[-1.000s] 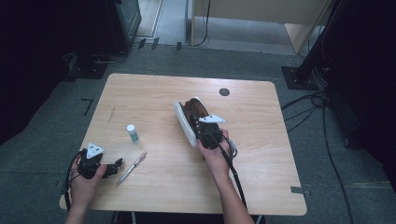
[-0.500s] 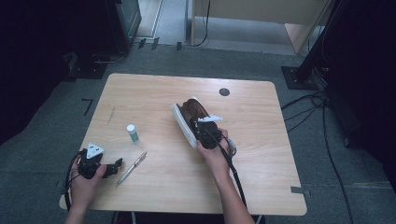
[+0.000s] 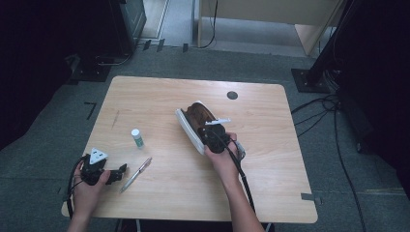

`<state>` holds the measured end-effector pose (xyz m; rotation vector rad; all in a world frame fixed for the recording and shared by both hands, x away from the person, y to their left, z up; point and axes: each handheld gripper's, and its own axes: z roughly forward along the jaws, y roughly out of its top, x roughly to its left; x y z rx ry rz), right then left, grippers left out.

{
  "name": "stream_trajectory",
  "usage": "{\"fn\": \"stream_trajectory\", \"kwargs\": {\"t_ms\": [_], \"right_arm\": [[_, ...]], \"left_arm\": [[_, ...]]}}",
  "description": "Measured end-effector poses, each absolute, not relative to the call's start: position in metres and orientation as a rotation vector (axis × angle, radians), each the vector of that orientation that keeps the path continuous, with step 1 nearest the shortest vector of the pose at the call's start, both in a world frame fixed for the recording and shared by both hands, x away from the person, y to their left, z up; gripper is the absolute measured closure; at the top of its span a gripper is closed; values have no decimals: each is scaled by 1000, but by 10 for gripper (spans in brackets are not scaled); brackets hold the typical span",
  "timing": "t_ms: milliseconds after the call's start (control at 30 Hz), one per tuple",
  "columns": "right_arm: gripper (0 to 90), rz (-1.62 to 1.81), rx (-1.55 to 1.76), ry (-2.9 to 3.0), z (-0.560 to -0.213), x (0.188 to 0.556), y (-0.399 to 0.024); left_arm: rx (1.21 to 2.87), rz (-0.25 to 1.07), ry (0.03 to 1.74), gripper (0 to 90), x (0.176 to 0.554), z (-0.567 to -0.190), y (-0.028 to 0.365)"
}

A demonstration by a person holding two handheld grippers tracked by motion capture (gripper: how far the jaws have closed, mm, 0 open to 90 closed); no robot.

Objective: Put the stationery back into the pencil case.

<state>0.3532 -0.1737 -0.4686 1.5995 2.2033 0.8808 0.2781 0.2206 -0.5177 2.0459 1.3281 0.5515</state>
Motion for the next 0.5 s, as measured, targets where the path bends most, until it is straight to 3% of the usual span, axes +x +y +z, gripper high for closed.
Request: {"fn": "stream_trajectory", "kwargs": {"t_ms": [500], "right_arm": [[712,903,1573,2181,-463,351,-176]], "left_arm": [[2046,552,1328,88,278,-518,220]]}}
